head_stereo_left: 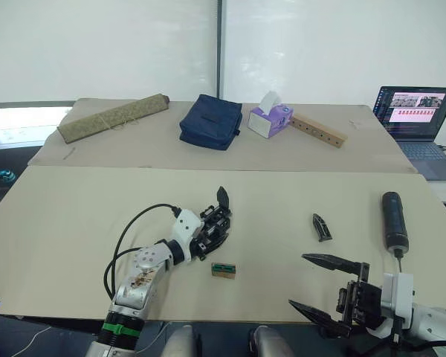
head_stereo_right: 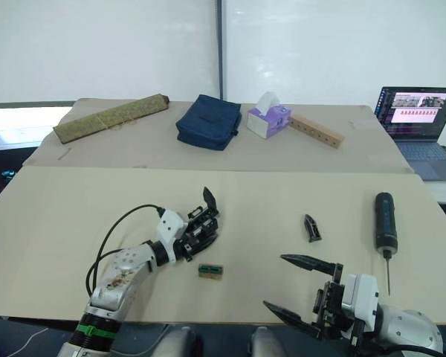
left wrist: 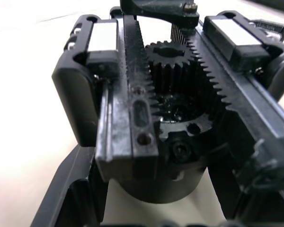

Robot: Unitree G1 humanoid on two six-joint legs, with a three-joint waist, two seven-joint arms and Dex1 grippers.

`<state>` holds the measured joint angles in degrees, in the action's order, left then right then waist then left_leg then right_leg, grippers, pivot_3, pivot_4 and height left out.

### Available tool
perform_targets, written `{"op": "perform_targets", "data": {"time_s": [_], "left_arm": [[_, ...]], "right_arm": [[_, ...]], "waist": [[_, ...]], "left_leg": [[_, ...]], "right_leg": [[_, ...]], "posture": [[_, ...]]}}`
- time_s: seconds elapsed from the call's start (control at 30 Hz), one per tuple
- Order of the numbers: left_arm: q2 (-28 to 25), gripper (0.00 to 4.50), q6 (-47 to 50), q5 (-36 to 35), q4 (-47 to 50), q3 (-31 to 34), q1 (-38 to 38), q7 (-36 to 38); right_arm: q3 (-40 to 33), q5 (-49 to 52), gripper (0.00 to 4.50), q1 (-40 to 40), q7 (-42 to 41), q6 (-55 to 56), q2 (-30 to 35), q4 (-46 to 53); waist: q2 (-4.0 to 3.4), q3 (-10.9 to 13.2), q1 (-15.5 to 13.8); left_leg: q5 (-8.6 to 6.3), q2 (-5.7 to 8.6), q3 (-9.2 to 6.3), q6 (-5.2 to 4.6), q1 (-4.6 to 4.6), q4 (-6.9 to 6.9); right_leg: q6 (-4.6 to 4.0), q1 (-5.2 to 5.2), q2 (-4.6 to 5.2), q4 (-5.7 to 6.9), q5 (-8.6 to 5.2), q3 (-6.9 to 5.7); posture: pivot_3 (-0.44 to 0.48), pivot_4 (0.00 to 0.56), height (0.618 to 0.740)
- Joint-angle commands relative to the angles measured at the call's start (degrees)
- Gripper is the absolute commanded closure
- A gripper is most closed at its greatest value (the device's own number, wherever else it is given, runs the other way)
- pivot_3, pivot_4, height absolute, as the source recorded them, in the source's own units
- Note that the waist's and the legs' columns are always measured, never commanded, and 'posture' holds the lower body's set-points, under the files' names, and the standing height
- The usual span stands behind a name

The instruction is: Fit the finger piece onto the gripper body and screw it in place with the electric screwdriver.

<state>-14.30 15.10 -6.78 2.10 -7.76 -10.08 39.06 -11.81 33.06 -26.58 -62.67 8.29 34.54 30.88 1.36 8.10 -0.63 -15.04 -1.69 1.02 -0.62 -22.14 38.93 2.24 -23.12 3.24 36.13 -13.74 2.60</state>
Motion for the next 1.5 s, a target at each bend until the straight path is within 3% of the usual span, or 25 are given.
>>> {"op": "perform_targets", "data": {"time_s": [0.03,0.17,0.3,0.33,0.57,0.77,1.13,1.37,1.5], "left_arm": [[-0.3,2.14,-1.4,0.2,3.1,-0.9,-0.5,-0.7],[-1.7,2.14,-0.1,-0.3,2.2,-1.4,-0.7,-0.1],[-3.5,0.23,1.5,-1.9,2.6,-1.5,-0.7,2.2],[-4.0,0.04,1.3,-2.2,2.5,-1.3,-0.7,2.7],[-10.1,0.04,-0.8,-5.7,-1.7,1.7,-2.9,10.1],[-16.3,0.04,-8.0,-7.5,-13.6,0.7,-8.6,25.5],[-9.0,0.04,-34.8,-2.2,-45.9,-3.2,-25.4,40.1],[-6.0,0.04,-38.3,-1.7,-56.5,-2.0,-31.1,43.0],[-4.7,1.34,-36.9,-2.7,-58.6,-0.2,-32.2,44.2]], "right_arm": [[-0.7,2.5,0.0,0.7,-0.5,-0.5,0.8,1.3],[-1.0,3.0,0.0,1.4,-0.5,-1.1,1.3,1.1],[-1.2,3.1,0.0,1.3,-0.7,-1.2,1.5,1.0],[-1.1,3.1,0.0,1.2,-0.6,-1.3,1.5,1.1],[-0.6,2.8,0.0,1.0,-0.3,-1.4,1.2,1.2],[-0.4,2.6,0.0,1.2,-0.5,-1.3,1.1,0.8],[0.1,3.5,0.0,0.6,0.0,-2.8,1.0,2.2],[-0.2,2.7,0.0,-0.8,0.8,-2.4,0.6,3.0],[-0.4,2.5,0.0,-1.6,1.3,-2.4,0.7,3.6]], "waist": [[0.0,0.0,0.1],[0.0,0.0,0.1],[-0.01,0.0,0.1],[-0.01,0.0,0.1],[-0.01,0.0,0.1],[-0.01,0.0,0.0],[0.04,0.0,0.0],[0.05,0.0,0.0],[0.06,0.0,-0.1]], "left_leg": [[0.0,-0.01,0.0,0.0,0.01,-0.01],[0.0,0.0,0.01,0.0,0.02,-0.01],[0.0,-0.01,0.03,0.0,0.03,-0.01],[0.0,-0.01,0.03,0.0,0.03,-0.01],[0.0,-0.02,0.13,0.0,0.05,-0.01],[0.0,-0.01,0.38,0.0,0.06,-0.01],[0.0,0.06,0.42,-0.01,-0.06,0.05],[0.0,0.04,0.41,-0.01,-0.04,0.05],[0.0,0.04,0.41,-0.01,-0.06,0.07]], "right_leg": [[0.0,0.0,-0.01,0.0,0.0,0.01],[-0.01,0.02,0.0,-0.01,0.0,0.01],[-0.01,0.01,-0.01,0.0,0.0,0.01],[-0.01,0.02,0.0,0.0,0.0,0.01],[-0.02,0.03,0.0,0.01,-0.01,0.01],[-0.03,0.02,-0.01,0.0,-0.01,-0.01],[-0.02,0.02,0.0,-0.05,0.0,-0.03],[-0.01,0.03,-0.03,-0.01,0.0,-0.02],[0.0,0.03,-0.03,-0.02,0.0,-0.02]], "posture": [[0.0,0.15,0.74],[0.0,0.15,0.74],[0.0,0.15,0.74],[0.0,0.15,0.74],[0.0,0.15,0.74],[0.0,0.15,0.74],[0.0,0.15,0.74],[0.0,0.15,0.74],[0.0,0.15,0.74]]}}
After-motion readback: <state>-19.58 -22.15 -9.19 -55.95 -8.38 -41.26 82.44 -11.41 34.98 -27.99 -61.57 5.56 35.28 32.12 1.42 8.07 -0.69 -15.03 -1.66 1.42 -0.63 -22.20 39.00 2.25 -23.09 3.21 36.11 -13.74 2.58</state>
